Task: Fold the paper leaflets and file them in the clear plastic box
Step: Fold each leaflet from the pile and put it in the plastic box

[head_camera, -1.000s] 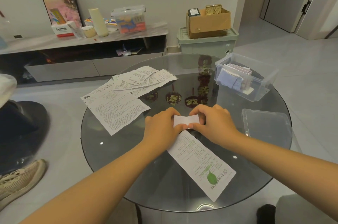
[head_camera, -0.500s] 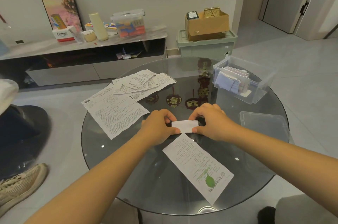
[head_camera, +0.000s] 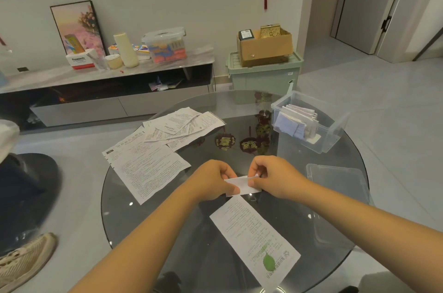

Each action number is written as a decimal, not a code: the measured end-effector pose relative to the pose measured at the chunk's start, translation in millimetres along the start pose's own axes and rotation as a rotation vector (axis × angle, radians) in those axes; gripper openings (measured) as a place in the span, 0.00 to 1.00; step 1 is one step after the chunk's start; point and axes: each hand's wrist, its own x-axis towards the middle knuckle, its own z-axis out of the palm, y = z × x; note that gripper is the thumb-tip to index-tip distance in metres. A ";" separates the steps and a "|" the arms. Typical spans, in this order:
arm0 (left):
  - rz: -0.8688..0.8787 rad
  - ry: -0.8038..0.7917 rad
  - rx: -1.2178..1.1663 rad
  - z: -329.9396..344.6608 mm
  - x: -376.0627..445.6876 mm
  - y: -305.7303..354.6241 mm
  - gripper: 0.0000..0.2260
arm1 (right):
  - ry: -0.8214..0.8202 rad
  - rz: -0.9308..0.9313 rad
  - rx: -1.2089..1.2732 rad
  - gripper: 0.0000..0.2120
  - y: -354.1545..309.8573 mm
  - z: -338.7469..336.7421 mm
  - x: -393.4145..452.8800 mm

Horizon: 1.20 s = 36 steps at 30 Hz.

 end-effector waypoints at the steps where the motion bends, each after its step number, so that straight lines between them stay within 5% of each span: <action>1: -0.003 -0.004 0.000 -0.6 1.3 1.3 0.06 | 0.009 -0.004 -0.007 0.06 0.3 -1.0 -0.1; 6: 0.042 0.062 -0.105 -5.8 6.8 10.8 0.04 | 0.055 0.015 0.097 0.06 2.0 -16.3 3.2; 15: 0.004 0.171 -0.742 -1.4 25.6 36.5 0.07 | 0.173 0.094 0.488 0.04 0.7 -53.8 7.6; 23: 0.017 0.309 -1.022 -3.1 44.4 56.5 0.16 | 0.255 0.155 0.514 0.13 -0.4 -60.4 17.0; 25: 0.046 0.286 -1.097 -5.3 48.8 63.0 0.17 | 0.242 0.165 0.541 0.09 2.1 -65.9 19.0; 30: 0.112 0.405 -0.887 -3.1 60.8 80.6 0.07 | 0.338 0.072 0.531 0.07 4.7 -77.8 22.2; 36: 0.321 0.306 -0.649 -0.4 65.6 95.4 0.06 | 0.497 0.035 0.509 0.03 14.4 -93.0 27.3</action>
